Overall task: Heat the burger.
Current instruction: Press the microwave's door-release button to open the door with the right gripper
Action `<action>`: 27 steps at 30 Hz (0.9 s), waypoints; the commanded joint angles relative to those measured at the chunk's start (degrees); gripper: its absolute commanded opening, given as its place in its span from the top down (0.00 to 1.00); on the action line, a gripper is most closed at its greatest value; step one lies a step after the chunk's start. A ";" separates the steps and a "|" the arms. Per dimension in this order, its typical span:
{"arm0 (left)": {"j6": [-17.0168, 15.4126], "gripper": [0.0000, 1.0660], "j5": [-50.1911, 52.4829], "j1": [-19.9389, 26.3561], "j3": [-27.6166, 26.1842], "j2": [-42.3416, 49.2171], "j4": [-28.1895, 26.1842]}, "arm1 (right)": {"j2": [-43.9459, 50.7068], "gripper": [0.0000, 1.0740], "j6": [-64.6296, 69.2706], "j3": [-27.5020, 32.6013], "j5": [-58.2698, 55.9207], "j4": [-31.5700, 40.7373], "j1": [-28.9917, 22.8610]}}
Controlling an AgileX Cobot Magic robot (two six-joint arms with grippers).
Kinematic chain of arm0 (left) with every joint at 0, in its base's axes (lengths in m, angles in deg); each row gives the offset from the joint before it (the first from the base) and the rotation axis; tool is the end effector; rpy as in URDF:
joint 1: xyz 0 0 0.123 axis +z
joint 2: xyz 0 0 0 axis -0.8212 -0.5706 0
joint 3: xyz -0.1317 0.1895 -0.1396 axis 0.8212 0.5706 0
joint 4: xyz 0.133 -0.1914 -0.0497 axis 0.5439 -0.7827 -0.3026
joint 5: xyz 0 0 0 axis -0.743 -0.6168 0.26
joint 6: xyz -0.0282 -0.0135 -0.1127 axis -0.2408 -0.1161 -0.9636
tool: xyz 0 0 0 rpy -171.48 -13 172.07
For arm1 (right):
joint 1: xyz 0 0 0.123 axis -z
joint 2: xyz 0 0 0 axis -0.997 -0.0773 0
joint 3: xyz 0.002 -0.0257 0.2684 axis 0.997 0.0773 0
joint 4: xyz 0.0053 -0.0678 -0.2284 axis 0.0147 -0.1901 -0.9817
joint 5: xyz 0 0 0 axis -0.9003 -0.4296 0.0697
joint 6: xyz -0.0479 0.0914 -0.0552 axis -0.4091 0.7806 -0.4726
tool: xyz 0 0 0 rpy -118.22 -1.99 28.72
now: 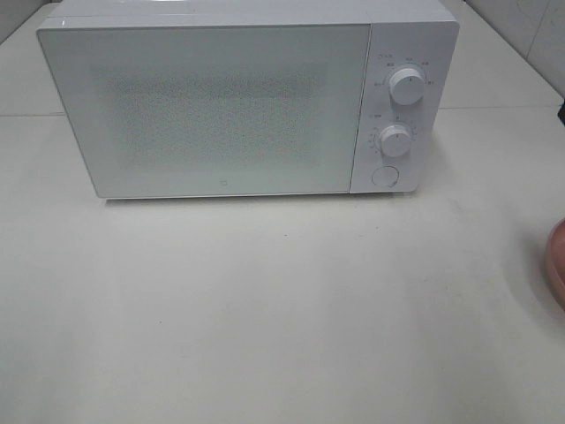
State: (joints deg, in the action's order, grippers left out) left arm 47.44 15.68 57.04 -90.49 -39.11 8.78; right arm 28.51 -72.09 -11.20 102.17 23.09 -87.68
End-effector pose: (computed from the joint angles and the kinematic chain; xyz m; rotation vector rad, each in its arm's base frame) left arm 0.0222 -0.0117 0.2606 0.0357 2.0191 -0.0865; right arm 0.2082 0.0060 0.2203 0.1683 1.7249 0.1759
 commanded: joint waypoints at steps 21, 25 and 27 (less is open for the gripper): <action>0.00 0.16 0.29 0.29 0.17 1.55 -0.52 | -22.06 0.35 -19.08 0.69 26.47 27.10 -27.90; 0.00 0.16 0.29 0.29 0.17 1.55 -0.52 | -26.70 0.35 -19.31 0.69 30.08 28.71 -31.68; 0.00 0.16 0.29 0.29 0.17 1.55 -0.52 | -28.53 0.35 -19.31 0.69 31.57 30.08 -33.35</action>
State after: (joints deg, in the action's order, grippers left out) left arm 47.44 15.68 57.04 -90.49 -39.11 8.78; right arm 1.07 -90.71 -10.57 131.45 52.14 -119.77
